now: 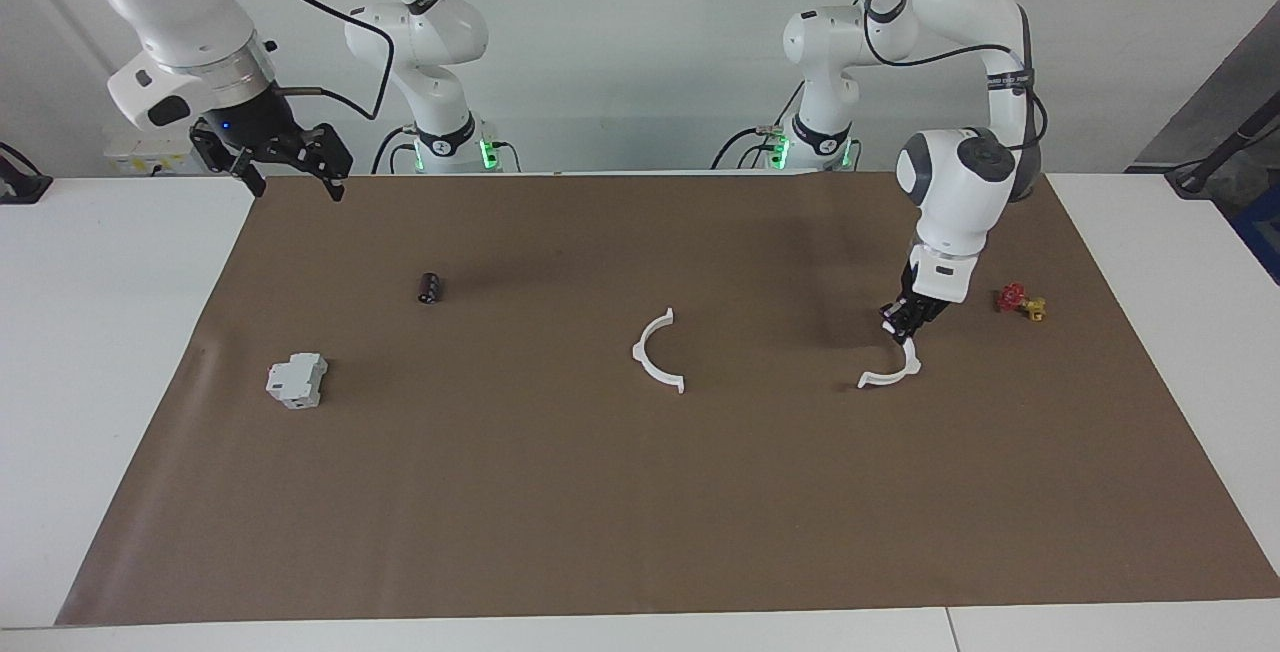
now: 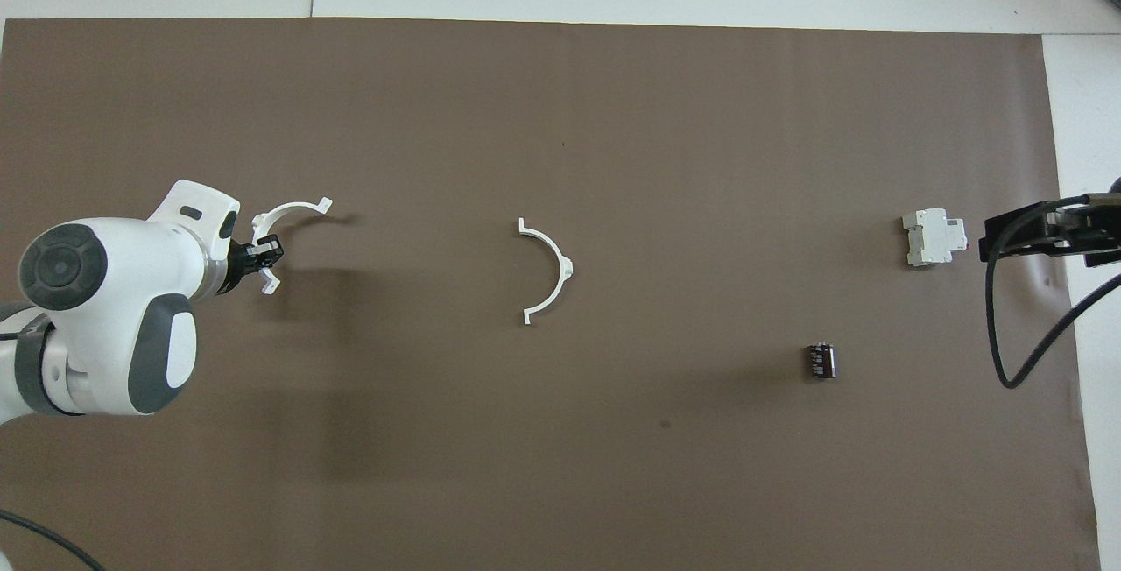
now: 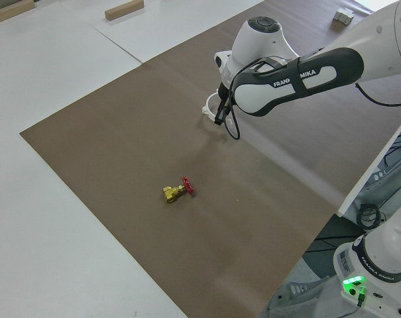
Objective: Assemble drain pipe with both arms
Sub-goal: 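Carry the half-ring with the left gripper toward the placed half-ring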
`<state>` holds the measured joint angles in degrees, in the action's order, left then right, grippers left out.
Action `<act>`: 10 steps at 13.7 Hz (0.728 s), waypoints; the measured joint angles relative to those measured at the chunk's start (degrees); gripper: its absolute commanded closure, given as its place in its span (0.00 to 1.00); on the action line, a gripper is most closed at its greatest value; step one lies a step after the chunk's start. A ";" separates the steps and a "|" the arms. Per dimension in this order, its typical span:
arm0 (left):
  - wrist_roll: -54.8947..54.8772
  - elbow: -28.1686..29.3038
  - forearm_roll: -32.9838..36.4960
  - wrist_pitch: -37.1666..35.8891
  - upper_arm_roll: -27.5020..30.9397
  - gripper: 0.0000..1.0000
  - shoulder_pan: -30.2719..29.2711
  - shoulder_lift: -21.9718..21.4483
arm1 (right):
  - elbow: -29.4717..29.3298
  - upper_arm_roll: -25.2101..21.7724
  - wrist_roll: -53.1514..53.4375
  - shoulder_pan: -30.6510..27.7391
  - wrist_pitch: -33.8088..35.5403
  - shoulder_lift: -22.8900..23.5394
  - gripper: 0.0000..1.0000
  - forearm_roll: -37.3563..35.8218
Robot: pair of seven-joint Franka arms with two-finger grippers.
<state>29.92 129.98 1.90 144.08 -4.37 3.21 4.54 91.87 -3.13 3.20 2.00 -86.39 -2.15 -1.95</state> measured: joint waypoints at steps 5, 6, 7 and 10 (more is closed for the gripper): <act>33.91 -6.52 6.01 -7.86 -0.37 1.00 18.11 0.01 | 0.00 0.00 0.00 0.00 0.00 0.00 0.00 0.00; 39.72 -6.76 6.82 -8.10 -0.43 1.00 21.42 0.01 | 0.00 0.00 0.00 0.00 0.00 0.00 0.00 0.00; 44.69 -7.00 7.05 -8.32 -0.48 1.00 24.30 0.02 | 0.00 0.00 0.00 0.00 0.00 0.00 0.00 0.00; 57.82 -8.90 7.22 -10.49 -0.56 1.00 30.12 0.07 | 0.00 0.00 0.00 0.00 0.00 0.00 0.00 0.00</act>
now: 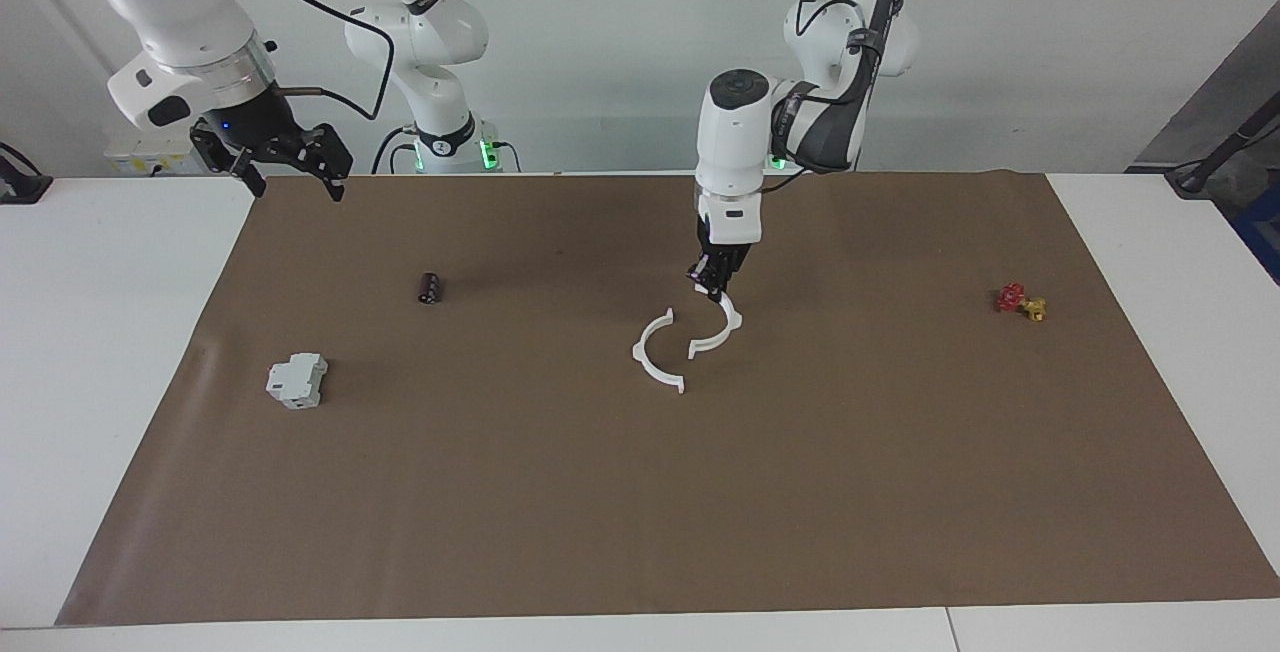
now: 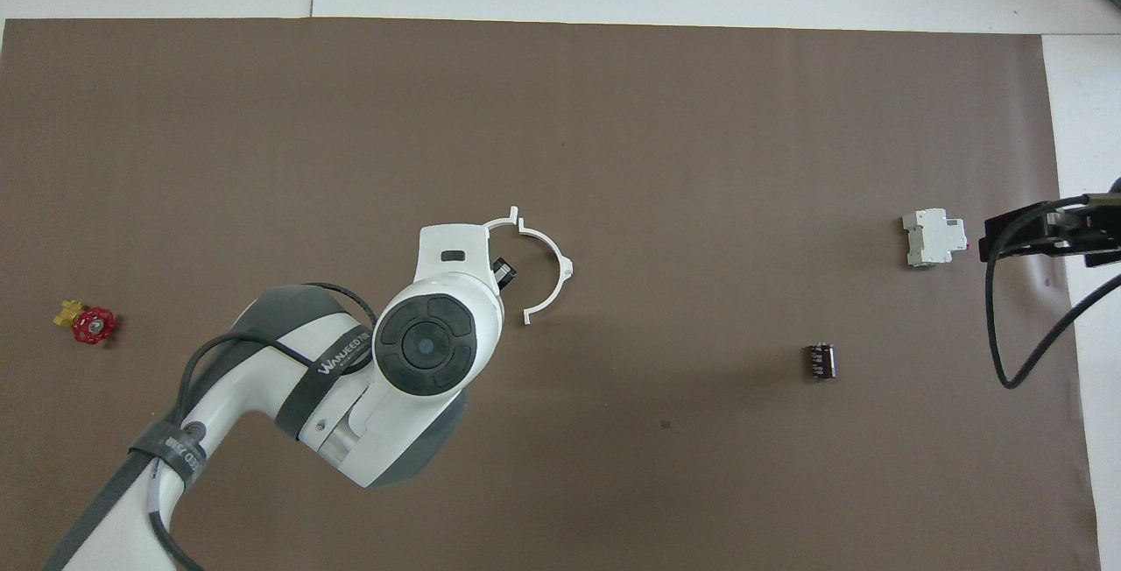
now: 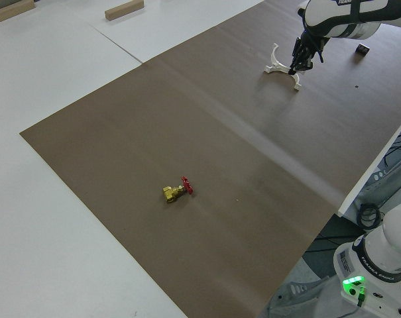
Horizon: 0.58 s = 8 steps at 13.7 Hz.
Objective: Assemble drain pipe with both arms
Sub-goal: 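Carry the half-ring with the left gripper toward the placed half-ring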
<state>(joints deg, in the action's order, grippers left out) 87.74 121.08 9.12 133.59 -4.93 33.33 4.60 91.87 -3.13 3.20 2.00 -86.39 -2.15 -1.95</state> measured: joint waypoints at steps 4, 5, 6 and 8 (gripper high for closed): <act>5.68 -0.07 0.08 3.82 1.10 1.00 -0.06 4.01 | 0.00 0.00 0.00 -0.01 0.00 0.00 0.00 0.00; 5.69 -0.12 0.44 5.11 1.47 1.00 -0.26 6.08 | 0.00 0.00 0.00 -0.02 0.00 0.00 0.00 0.00; 5.69 -0.21 1.18 5.81 1.57 1.00 -0.80 7.73 | 0.00 0.00 0.00 -0.03 0.00 0.00 0.00 0.00; 5.65 -0.57 2.16 6.24 1.64 1.00 -1.75 9.09 | 0.00 0.00 0.00 -0.03 0.00 0.00 0.00 0.00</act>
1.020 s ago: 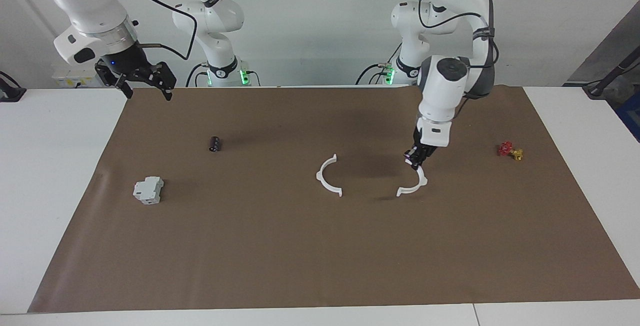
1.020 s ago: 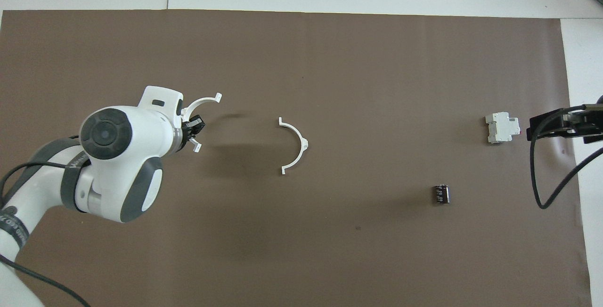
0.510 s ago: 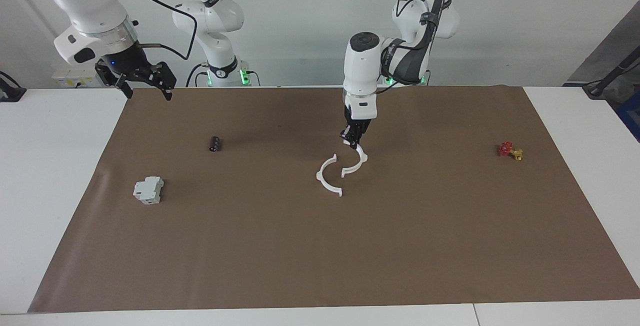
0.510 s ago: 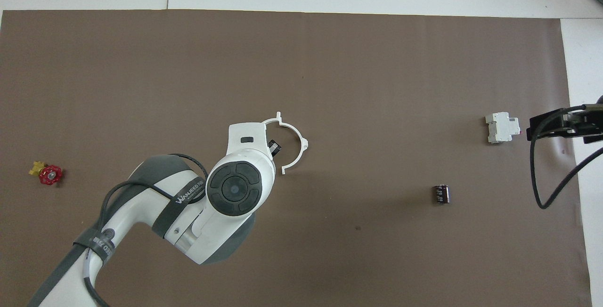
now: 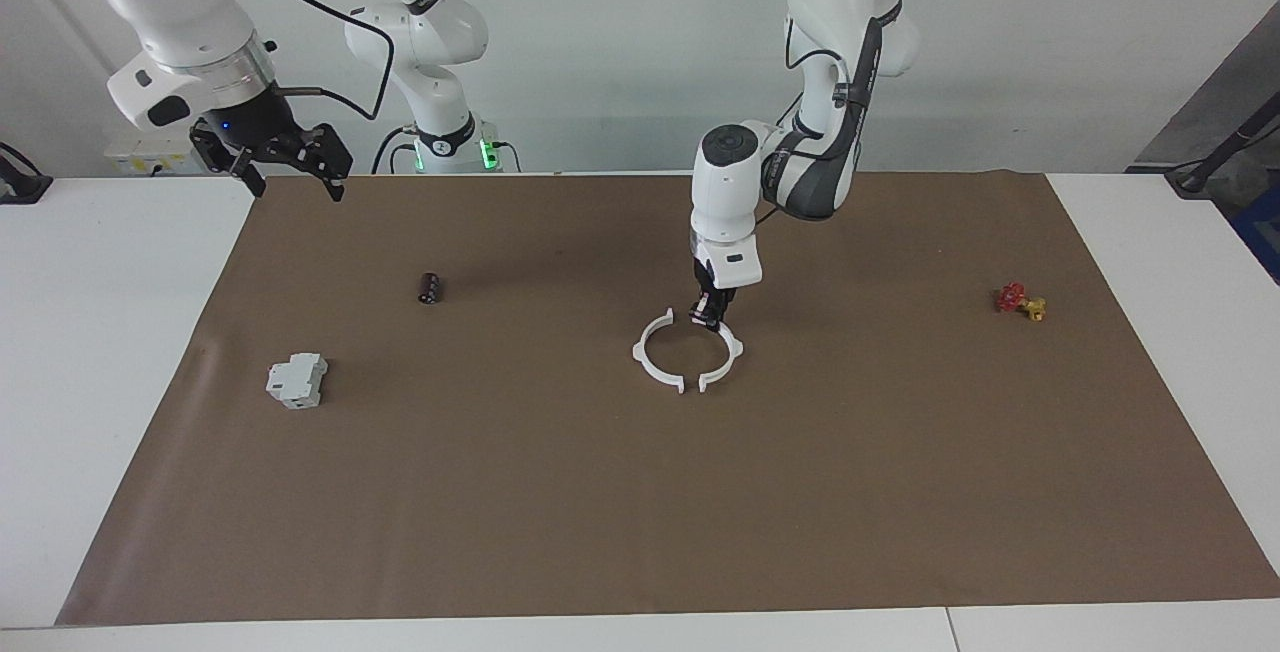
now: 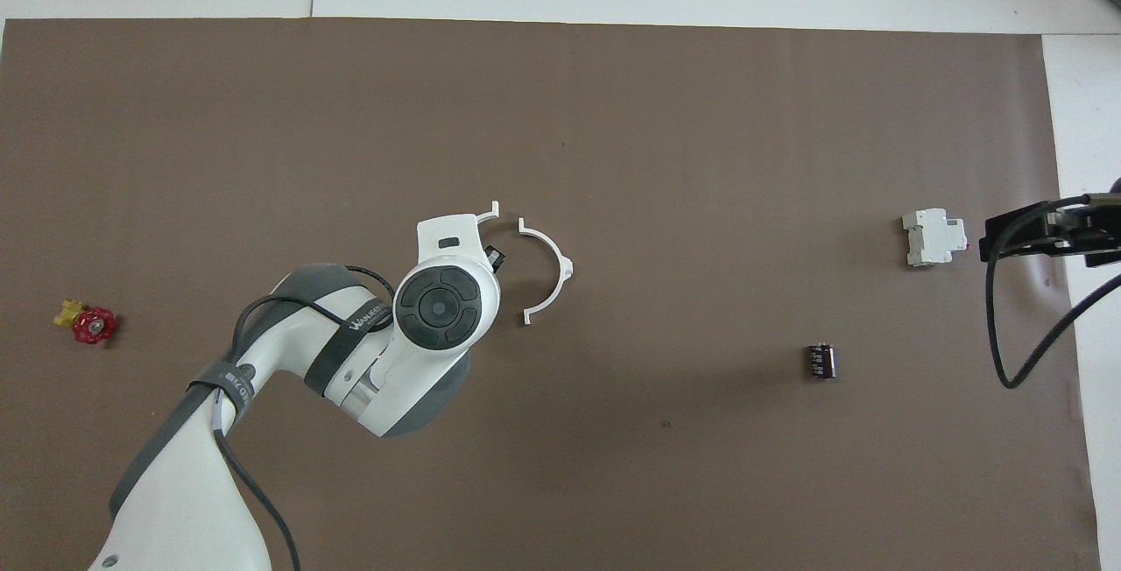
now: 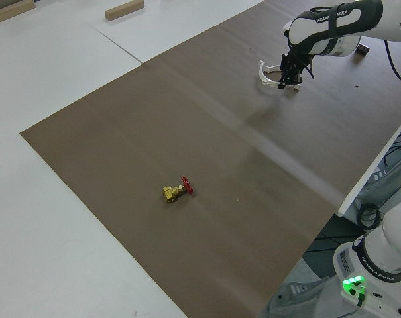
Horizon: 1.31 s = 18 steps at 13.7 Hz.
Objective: Assemble drain pipe with both arms
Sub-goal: 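Carry the half-ring with the left gripper toward the placed half-ring, then press the held half-ring onto the placed half-ring's ends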
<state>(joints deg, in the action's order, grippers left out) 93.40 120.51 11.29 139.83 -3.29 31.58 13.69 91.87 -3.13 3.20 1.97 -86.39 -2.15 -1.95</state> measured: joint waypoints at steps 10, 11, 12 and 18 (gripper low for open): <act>8.56 0.79 0.15 0.72 -1.02 1.00 1.68 0.01 | 0.00 0.00 0.00 0.00 0.00 0.00 0.00 0.00; 10.21 1.14 0.15 1.67 -1.11 1.00 2.20 0.01 | 0.00 0.00 0.00 0.00 0.00 0.00 0.00 0.00; 11.14 1.41 0.15 2.34 -1.12 1.00 2.48 0.02 | 0.00 0.00 0.00 0.00 0.00 0.00 0.00 0.00; 11.04 3.80 0.23 4.78 -0.95 1.00 2.52 0.03 | 0.00 0.00 0.00 -0.02 0.00 0.00 0.00 0.00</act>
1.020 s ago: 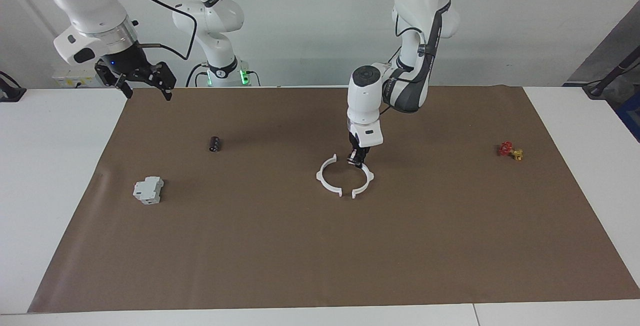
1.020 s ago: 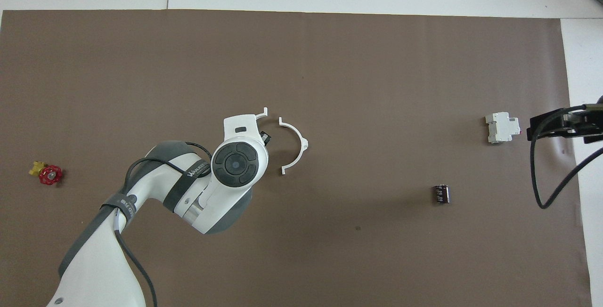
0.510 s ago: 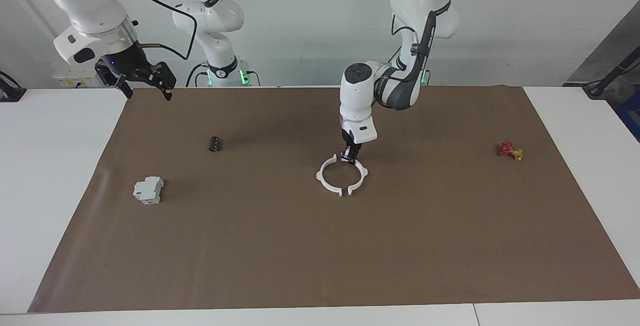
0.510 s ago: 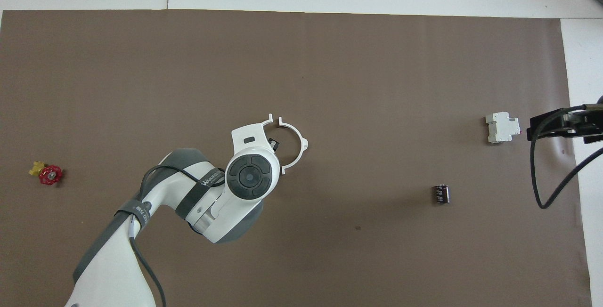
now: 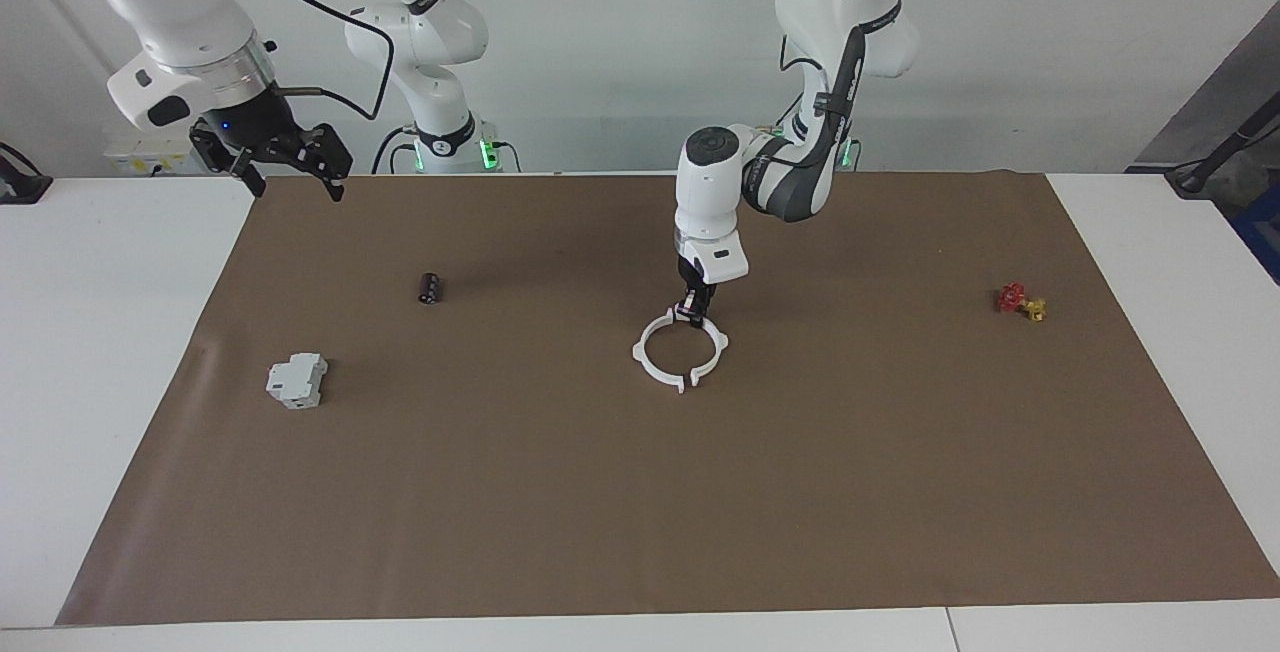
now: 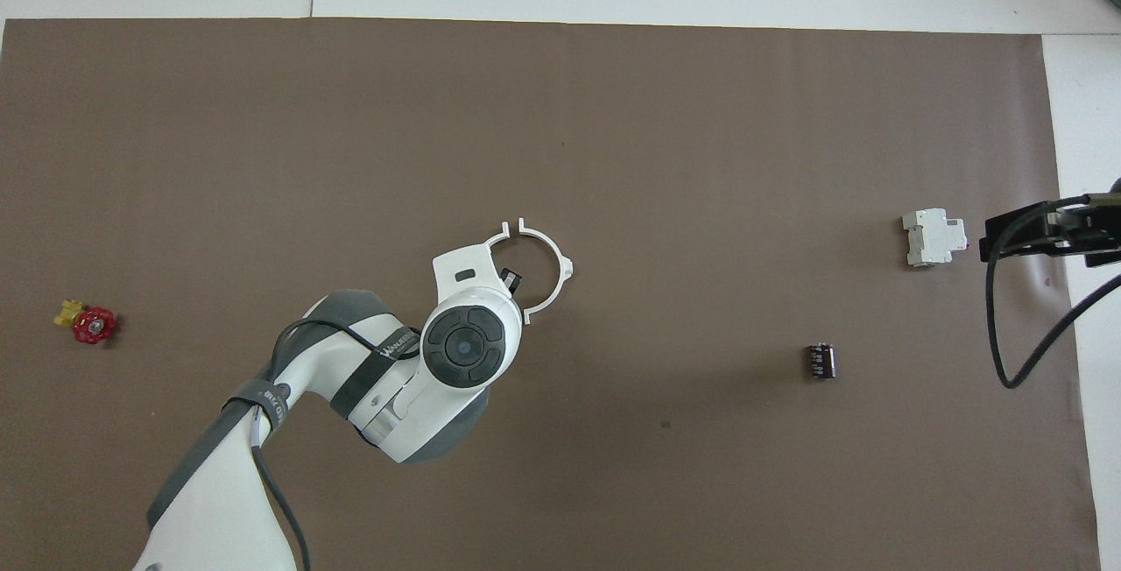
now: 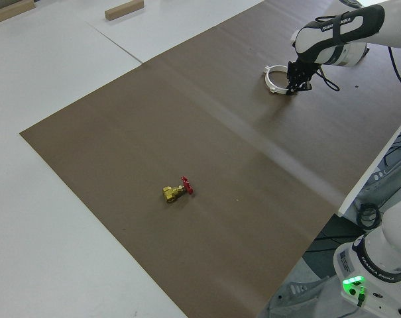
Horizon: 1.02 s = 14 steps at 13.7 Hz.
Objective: Assemble drain pipe with both arms
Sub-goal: 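Press the held half-ring onto the placed half-ring's ends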
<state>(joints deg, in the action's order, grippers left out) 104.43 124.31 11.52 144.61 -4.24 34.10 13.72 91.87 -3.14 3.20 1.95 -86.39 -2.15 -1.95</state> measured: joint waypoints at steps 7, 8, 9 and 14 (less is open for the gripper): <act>-0.02 0.02 0.05 0.85 0.02 1.00 0.00 0.03 | 0.00 0.00 0.00 0.00 0.00 0.00 0.00 0.00; 0.00 0.05 0.05 0.86 0.02 1.00 0.00 0.04 | 0.00 0.00 0.00 0.00 0.00 0.00 0.00 0.00; 0.04 0.10 0.05 0.86 0.02 1.00 0.00 0.06 | 0.00 0.00 0.00 0.00 0.00 0.00 0.00 0.00; 2.39 0.02 0.05 0.15 -0.03 1.00 0.01 0.02 | 0.00 0.00 0.00 0.00 0.00 0.00 0.00 0.00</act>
<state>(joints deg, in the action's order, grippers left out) 106.82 124.33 11.57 144.77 -4.27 34.11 13.74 91.87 -3.13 3.20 1.94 -86.39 -2.15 -1.95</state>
